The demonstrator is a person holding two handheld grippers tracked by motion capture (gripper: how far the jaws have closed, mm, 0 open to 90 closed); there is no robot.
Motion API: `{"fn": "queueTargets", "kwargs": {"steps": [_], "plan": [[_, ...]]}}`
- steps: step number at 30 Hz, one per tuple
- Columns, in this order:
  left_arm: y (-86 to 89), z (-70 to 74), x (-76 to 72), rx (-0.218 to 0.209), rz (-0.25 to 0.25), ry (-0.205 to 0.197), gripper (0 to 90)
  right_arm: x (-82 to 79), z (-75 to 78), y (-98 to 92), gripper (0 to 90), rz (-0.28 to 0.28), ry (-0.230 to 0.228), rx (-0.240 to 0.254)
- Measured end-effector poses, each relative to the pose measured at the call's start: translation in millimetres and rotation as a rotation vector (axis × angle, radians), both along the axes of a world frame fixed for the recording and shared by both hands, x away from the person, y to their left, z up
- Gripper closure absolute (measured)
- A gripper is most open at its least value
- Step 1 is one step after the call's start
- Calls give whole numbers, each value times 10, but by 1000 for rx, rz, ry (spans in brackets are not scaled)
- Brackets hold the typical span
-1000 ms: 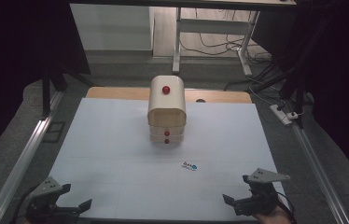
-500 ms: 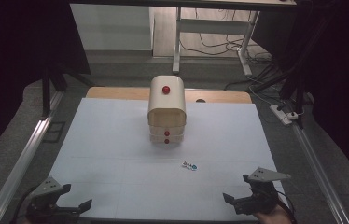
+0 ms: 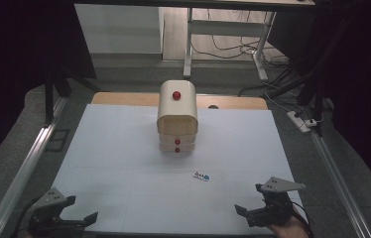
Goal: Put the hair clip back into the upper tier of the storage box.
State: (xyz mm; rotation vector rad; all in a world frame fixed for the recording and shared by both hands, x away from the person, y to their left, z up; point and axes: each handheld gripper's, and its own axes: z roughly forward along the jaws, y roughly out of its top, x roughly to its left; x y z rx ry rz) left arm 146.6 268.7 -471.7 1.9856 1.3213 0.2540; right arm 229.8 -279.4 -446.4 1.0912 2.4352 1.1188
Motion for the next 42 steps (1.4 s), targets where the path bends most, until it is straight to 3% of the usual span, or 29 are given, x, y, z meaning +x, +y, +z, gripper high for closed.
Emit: {"fn": "queueTargets", "kwargs": {"steps": [10,23,30,42], "plan": [[8,-1,0,-5,-2,0,44,66,-6,69,0,43,0,-1],[-1,0,-1,-1,-9,-1,39,108,-32,144,0,58,-14,4],[29,1,-3,-29,-10,0,28,144,-56,195,0,73,-23,12],[33,-1,6,-36,-22,6,14,227,-91,303,0,116,-27,10]]}}
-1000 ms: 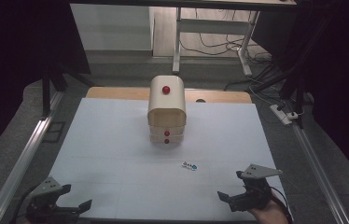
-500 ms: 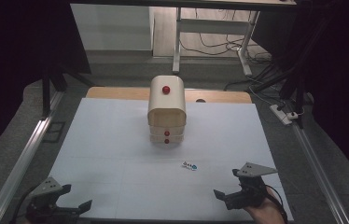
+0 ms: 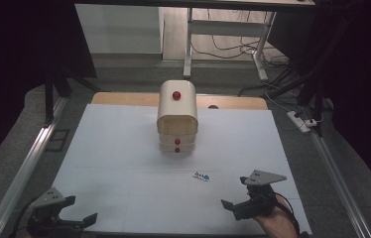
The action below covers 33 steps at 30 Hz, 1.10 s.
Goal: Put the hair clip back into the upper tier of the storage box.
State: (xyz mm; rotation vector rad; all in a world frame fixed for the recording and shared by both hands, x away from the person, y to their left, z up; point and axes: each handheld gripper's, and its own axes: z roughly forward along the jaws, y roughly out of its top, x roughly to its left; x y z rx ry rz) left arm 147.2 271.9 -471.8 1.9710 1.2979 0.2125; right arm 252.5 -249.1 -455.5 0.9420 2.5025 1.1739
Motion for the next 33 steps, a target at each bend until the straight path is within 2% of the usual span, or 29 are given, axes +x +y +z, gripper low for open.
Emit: {"fn": "queueTargets", "kwargs": {"steps": [4,8,14,21,27,30,31,33], "plan": [[-1,2,-3,-1,-2,-4,13,38,-9,32,0,4,1,10],[0,4,-5,-3,-3,-7,10,74,-27,73,0,15,28,30],[11,4,-4,-10,3,-6,9,112,-56,119,0,24,35,16],[13,4,-3,-14,-5,-6,9,193,-81,183,0,35,46,32],[7,-1,7,-13,-21,1,12,277,-117,255,0,46,54,11],[6,-2,10,-12,-19,5,12,319,-136,296,0,57,49,-13],[6,-4,11,-13,-20,6,13,353,-153,326,0,61,46,-36],[9,-5,13,-16,-19,8,13,365,-160,335,0,57,49,-41]]}}
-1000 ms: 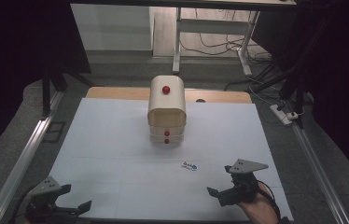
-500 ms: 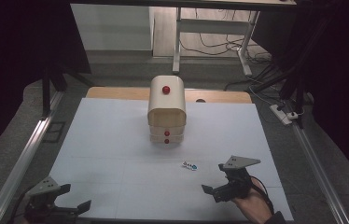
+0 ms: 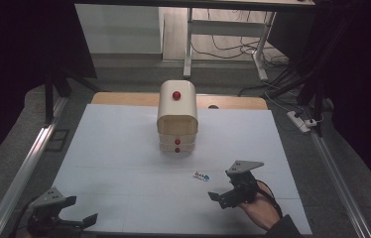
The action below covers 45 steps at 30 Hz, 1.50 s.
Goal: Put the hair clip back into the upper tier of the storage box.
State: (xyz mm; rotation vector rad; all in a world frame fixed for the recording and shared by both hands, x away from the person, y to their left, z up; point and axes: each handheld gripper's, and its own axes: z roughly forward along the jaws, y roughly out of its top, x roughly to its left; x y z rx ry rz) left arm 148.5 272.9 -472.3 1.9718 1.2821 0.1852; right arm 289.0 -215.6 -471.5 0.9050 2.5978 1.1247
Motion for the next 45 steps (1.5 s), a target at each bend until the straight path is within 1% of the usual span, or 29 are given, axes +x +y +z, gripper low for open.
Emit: {"fn": "queueTargets", "kwargs": {"steps": [3,7,10,16,22,26,28,31,32,36,41,45], "plan": [[3,0,1,-1,0,2,13,53,-33,29,0,-9,33,-4],[-1,0,1,1,-4,1,13,105,-54,52,0,-15,46,-19],[-2,0,0,2,-3,1,13,145,-68,70,0,-10,49,-16],[5,-1,4,-3,-1,6,13,224,-111,123,0,29,40,-67],[11,-3,5,-7,1,8,13,305,-141,191,0,39,32,-73],[18,-4,6,-13,3,9,13,348,-167,230,0,41,46,-79],[20,-4,7,-15,4,10,13,370,-182,245,0,44,47,-95],[19,-3,5,-14,4,9,14,392,-217,273,0,34,31,-125],[19,-3,5,-14,4,9,13,400,-229,282,0,39,24,-133],[24,-5,7,-18,5,10,14,444,-273,316,0,40,46,-141],[26,-5,6,-20,4,10,14,516,-348,356,0,59,54,-169],[26,-5,8,-20,4,12,14,562,-414,424,0,84,56,-206]]}}
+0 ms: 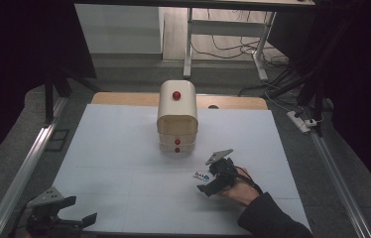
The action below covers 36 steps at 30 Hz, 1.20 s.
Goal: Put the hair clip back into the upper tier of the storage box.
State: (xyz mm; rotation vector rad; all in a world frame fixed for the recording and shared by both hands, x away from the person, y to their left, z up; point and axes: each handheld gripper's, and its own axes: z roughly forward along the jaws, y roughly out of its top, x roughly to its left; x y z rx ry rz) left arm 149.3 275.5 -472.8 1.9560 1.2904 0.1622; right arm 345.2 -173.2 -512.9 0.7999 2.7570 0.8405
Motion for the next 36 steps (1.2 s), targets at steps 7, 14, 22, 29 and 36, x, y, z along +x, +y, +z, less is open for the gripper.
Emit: {"fn": "queueTargets", "kwargs": {"steps": [7,14,22,29,36], "plan": [[3,-1,0,-3,0,1,16,90,-63,73,27,20,21,-12],[4,-2,1,-4,0,1,17,145,-71,117,113,56,-6,-28],[3,-2,1,-3,-2,2,20,115,0,170,473,135,-19,-57],[0,-2,3,1,-3,3,22,102,31,196,722,120,-10,-75],[2,-3,4,-2,-1,3,22,112,45,186,725,100,23,-58]]}}
